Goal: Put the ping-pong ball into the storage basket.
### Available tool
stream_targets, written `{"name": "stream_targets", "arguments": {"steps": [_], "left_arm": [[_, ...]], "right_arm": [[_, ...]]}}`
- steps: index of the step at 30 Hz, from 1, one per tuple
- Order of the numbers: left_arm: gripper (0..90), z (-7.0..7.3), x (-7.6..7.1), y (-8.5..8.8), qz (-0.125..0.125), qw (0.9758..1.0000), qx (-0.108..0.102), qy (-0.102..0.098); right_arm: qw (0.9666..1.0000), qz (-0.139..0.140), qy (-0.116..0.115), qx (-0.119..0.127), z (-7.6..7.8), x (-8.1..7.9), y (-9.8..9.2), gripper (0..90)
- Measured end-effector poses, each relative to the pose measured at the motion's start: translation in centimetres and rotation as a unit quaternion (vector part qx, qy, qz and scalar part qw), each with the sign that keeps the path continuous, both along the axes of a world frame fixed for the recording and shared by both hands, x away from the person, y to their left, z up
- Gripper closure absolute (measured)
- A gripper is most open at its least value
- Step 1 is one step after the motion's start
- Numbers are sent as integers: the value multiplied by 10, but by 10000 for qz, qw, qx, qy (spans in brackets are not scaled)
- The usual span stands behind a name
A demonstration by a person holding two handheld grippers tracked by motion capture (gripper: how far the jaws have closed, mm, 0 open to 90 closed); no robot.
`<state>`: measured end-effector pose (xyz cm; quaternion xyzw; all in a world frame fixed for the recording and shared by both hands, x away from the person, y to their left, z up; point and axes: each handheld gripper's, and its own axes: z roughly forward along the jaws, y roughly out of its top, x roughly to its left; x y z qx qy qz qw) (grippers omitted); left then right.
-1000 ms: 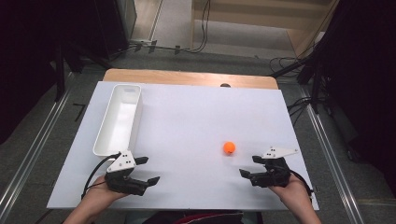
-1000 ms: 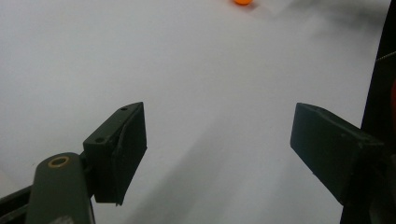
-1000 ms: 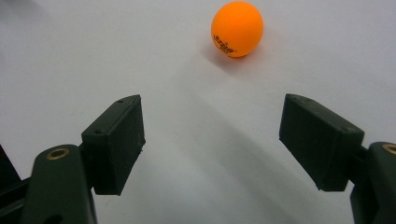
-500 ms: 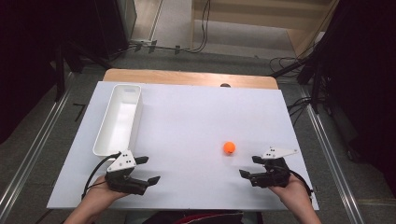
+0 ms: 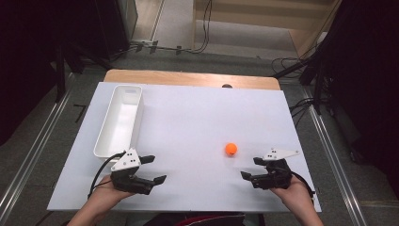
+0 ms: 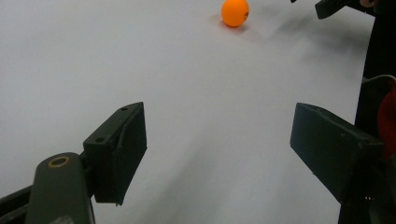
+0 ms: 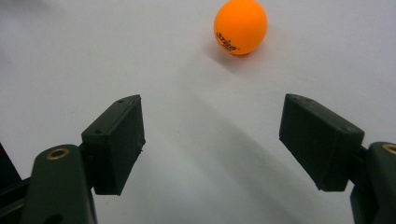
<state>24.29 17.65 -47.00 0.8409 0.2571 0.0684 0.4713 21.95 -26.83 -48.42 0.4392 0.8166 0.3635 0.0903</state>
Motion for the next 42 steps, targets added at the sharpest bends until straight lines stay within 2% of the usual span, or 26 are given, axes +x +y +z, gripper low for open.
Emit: {"name": "stream_targets", "arguments": {"steps": [11,15,19,28,37,39,40,42], "left_arm": [[180,3,8,-10,180,9998,-48,119],[179,5,10,-12,258,9996,-39,76],[180,5,12,-18,358,9993,126,-28],[180,7,17,-26,371,9992,8,-149],[180,8,23,-30,521,9986,-110,-71],[180,8,23,-32,481,9988,-41,-62],[180,8,24,-35,494,9987,14,-125],[180,8,24,-37,487,9988,-35,-93]], "right_arm": [[10000,3,-4,5,-1,1,0,207],[10000,10,-8,3,-1,0,0,207],[10000,12,-2,1,-1,0,0,207],[10000,-14,2,7,-1,0,0,207],[10000,-1,-18,8,-1,0,-1,207],[10000,-3,-13,-3,-1,0,-1,207],[10000,-14,8,6,-1,0,-1,207],[10000,-8,3,11,-1,0,-1,207]]}}
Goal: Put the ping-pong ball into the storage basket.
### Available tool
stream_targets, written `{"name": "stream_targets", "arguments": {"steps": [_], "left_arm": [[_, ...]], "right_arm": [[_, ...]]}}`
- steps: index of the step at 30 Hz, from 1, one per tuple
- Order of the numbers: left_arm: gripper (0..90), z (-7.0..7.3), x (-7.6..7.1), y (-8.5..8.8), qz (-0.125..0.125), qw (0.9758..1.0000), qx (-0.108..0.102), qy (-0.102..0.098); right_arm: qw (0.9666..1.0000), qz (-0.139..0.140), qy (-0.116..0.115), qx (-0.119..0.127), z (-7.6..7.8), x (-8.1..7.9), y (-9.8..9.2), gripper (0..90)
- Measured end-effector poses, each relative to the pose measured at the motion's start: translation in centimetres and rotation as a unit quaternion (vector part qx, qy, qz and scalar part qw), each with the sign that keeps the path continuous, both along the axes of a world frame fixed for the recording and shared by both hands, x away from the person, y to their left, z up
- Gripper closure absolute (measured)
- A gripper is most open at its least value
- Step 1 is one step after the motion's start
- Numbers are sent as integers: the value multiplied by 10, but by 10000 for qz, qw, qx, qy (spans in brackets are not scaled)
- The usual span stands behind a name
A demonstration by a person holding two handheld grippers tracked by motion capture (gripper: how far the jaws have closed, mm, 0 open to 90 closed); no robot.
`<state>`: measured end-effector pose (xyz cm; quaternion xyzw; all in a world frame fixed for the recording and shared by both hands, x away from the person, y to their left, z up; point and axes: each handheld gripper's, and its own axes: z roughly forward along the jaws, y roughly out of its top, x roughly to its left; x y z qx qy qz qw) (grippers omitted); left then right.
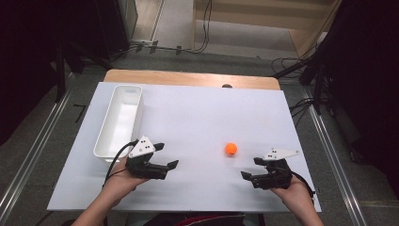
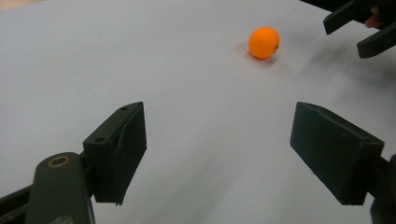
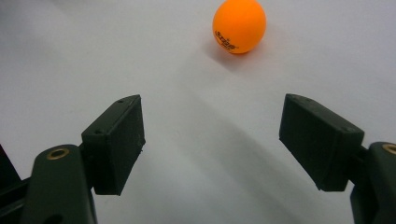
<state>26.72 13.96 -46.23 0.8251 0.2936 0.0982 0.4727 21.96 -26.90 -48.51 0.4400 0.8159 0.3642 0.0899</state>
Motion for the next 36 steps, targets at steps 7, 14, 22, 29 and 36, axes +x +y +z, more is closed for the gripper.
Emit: {"name": "stream_targets", "arguments": {"steps": [7,14,22,29,36], "left_arm": [[180,0,0,-9,-102,9998,96,-134],[180,0,5,-17,-239,9997,66,-50],[180,3,8,-26,-415,9991,90,19],[177,3,8,-32,-677,9976,107,19],[174,5,12,-41,-715,9974,64,118]], "right_arm": [[10000,-6,11,0,0,-1,0,207],[10000,-5,15,3,0,-1,-1,207],[10000,-10,11,6,0,-1,-1,207],[10000,-15,4,11,0,-1,-1,207],[10000,13,1,-2,1,-1,-1,207]]}}
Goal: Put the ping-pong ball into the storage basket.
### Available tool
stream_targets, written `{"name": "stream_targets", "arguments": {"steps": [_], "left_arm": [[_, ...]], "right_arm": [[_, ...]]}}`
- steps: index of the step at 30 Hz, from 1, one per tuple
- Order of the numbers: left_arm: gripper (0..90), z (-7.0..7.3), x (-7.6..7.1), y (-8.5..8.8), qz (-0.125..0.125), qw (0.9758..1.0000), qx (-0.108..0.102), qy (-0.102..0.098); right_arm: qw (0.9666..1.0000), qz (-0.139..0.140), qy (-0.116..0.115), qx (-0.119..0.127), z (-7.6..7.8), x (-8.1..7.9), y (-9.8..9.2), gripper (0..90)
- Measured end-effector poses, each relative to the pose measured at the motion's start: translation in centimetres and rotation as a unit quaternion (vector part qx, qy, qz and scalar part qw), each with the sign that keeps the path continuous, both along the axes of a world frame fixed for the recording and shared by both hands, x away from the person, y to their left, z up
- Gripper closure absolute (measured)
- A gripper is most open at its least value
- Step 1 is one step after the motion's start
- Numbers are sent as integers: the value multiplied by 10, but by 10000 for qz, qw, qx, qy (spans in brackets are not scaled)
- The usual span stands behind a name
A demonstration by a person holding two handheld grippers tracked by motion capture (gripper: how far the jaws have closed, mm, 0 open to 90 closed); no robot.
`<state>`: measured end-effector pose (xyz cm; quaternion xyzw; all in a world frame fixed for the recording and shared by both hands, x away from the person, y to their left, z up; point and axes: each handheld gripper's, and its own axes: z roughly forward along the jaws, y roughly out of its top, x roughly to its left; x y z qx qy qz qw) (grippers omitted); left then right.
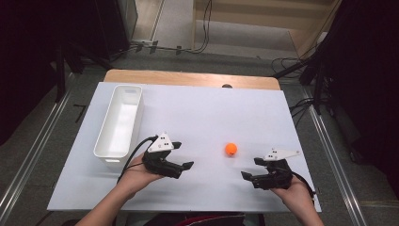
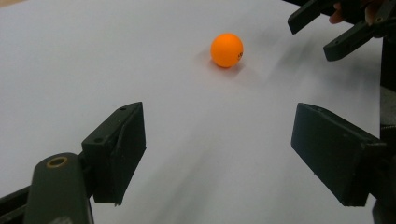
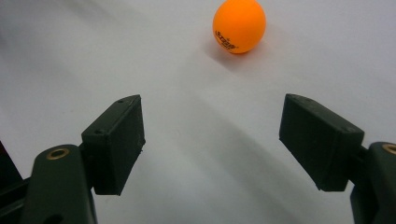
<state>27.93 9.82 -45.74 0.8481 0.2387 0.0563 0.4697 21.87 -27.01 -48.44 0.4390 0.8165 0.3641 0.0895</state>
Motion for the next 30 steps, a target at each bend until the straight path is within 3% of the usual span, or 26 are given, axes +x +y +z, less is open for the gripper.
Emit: {"name": "stream_targets", "arguments": {"steps": [10,19,24,30], "left_arm": [[174,3,8,-11,13,9999,-68,114],[174,7,13,-18,5,9999,-8,159],[174,7,20,-26,-7,9994,6,336],[174,9,25,-37,-32,9996,-13,284]], "right_arm": [[10000,-1,-5,10,0,0,0,207],[10000,-2,1,10,0,0,0,207],[10000,-4,4,16,0,0,1,207],[10000,-1,-2,20,0,0,0,207]]}}
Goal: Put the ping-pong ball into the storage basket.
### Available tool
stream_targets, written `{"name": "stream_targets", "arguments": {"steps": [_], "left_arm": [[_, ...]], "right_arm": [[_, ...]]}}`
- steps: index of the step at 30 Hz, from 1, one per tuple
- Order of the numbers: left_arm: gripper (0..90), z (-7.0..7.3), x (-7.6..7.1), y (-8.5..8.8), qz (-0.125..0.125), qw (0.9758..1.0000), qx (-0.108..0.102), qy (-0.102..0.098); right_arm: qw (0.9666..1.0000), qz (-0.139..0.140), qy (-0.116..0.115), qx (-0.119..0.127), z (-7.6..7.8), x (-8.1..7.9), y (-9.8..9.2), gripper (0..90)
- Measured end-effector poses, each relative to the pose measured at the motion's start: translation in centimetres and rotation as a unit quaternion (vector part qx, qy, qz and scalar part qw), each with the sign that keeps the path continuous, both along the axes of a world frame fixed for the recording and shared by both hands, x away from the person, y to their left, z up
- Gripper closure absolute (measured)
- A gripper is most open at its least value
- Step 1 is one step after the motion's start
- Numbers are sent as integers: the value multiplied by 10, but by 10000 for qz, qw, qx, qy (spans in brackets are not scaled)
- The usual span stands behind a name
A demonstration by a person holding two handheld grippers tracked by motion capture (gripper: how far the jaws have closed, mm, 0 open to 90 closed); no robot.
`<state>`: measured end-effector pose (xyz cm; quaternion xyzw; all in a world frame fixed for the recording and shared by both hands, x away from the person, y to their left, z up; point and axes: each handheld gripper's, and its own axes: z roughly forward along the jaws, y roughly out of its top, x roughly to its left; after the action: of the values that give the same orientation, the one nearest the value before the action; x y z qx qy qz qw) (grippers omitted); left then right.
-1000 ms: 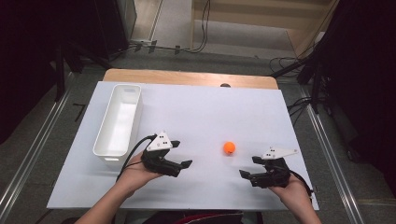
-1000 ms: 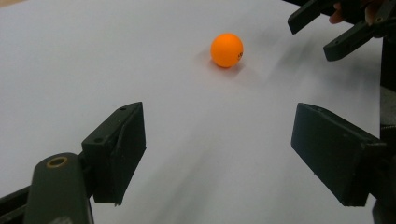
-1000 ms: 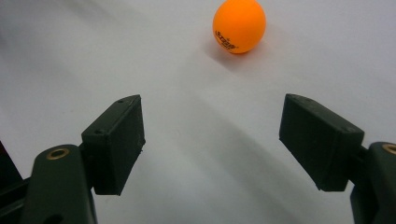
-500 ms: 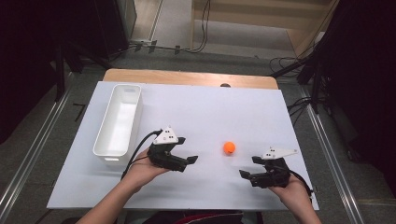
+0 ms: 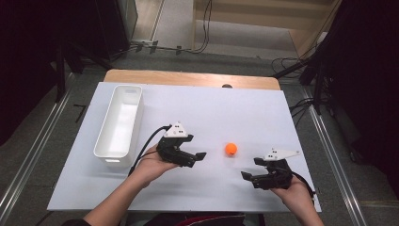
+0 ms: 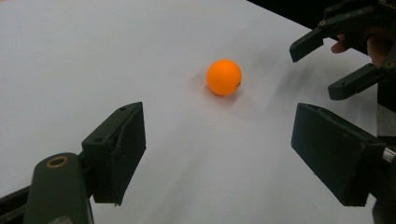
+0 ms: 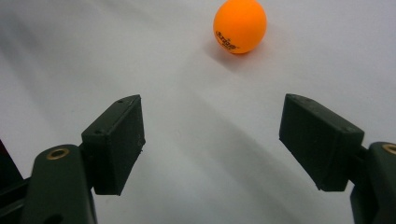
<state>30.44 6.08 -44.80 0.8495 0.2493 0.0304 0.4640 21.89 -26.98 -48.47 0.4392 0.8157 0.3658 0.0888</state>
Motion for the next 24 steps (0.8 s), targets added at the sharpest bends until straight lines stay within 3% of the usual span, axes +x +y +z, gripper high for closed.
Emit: {"name": "stream_targets", "arguments": {"steps": [9,13,24], "left_arm": [[174,5,6,-14,-36,10000,6,-44],[174,5,11,-22,-40,10000,-22,52],[174,7,18,-41,-132,9999,-60,77]], "right_arm": [[10000,-3,8,-1,0,0,0,207],[10000,12,9,-6,0,0,0,207],[10000,17,13,0,-1,0,0,207]]}}
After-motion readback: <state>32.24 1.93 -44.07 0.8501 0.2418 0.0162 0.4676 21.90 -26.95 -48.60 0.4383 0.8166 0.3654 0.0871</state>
